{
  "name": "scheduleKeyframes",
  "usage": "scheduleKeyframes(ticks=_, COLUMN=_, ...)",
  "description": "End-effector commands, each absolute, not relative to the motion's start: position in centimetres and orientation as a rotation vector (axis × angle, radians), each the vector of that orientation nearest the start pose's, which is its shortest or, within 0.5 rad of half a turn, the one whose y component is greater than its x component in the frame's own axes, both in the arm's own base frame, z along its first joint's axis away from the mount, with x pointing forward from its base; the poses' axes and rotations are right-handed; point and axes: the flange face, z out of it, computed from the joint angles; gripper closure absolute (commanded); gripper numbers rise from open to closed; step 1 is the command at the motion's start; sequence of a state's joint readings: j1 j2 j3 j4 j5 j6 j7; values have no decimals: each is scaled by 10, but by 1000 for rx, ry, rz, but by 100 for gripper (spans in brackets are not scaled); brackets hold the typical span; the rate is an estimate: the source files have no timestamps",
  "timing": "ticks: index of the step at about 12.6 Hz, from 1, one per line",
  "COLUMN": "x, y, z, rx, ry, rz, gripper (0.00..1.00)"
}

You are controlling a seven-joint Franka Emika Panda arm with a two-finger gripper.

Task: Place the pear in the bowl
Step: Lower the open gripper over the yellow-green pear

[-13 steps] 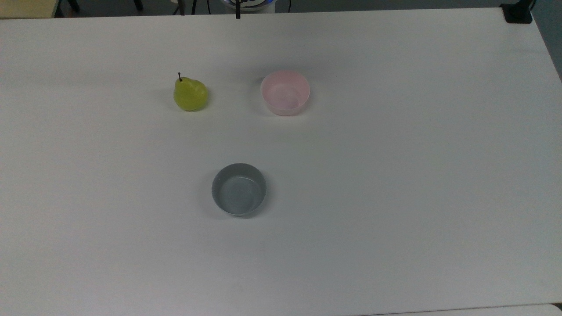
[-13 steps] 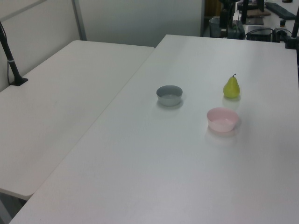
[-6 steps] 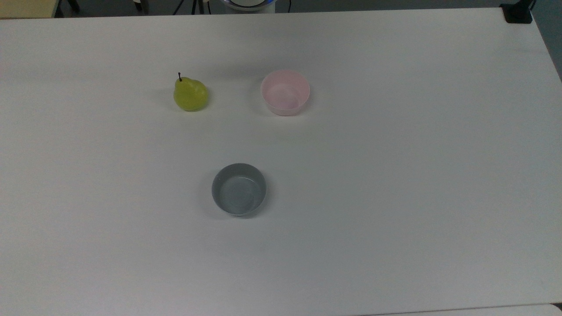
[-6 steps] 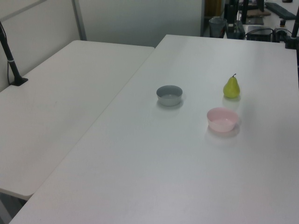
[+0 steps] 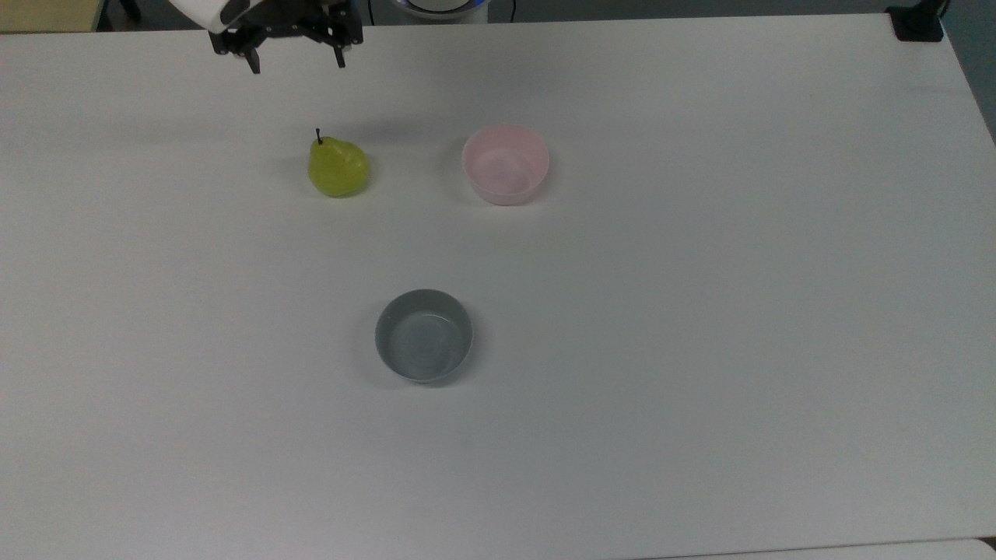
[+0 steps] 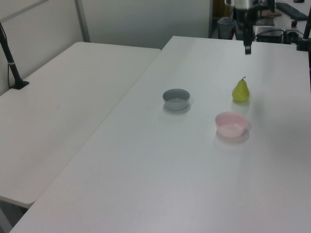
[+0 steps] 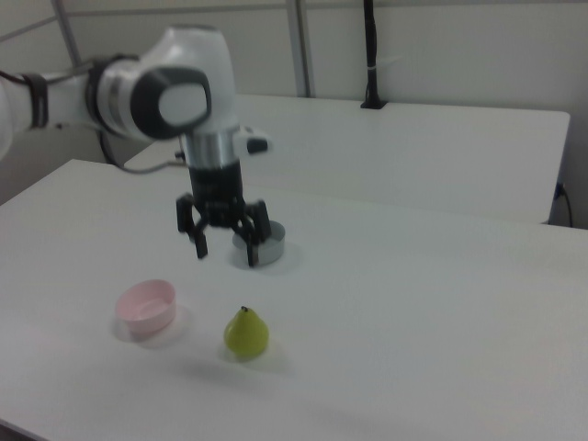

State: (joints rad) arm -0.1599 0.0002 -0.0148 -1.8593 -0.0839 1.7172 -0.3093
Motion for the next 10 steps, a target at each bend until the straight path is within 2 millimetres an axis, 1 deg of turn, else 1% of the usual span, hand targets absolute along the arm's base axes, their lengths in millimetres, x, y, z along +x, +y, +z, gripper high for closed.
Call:
scheduleKeyframes(ticks=1, x=519, y=-105, z=436, rx=-3150, ry=-265, rz=225, gripper=0)
scheduleKeyframes(ticks=2, x=516, y=-105, z=418, rx=-3150, ry=-268, rz=225, gripper=0)
scheduleKeyframes(ticks=3, x=519, y=-104, z=401, rx=-3150, ry=-268, rz=230, gripper=0)
scheduleKeyframes(ticks=4, x=521, y=-105, z=389, rx=-3144, ry=-270, rz=251, gripper=0)
scheduleKeyframes(ticks=5, x=523, y=-104, z=380, rx=-3141, ry=-271, rz=265, gripper=0)
scheduleKeyframes(ticks=6, x=529, y=-104, z=372, rx=-3151, ry=-240, rz=231, gripper=0)
scheduleKeyframes(ticks=8, x=534, y=-101, z=358, rx=-3160, ry=-171, rz=235, gripper=0)
scheduleKeyframes(ticks=10, x=538, y=-99, z=348, rx=-3164, ry=-159, rz=223, gripper=0)
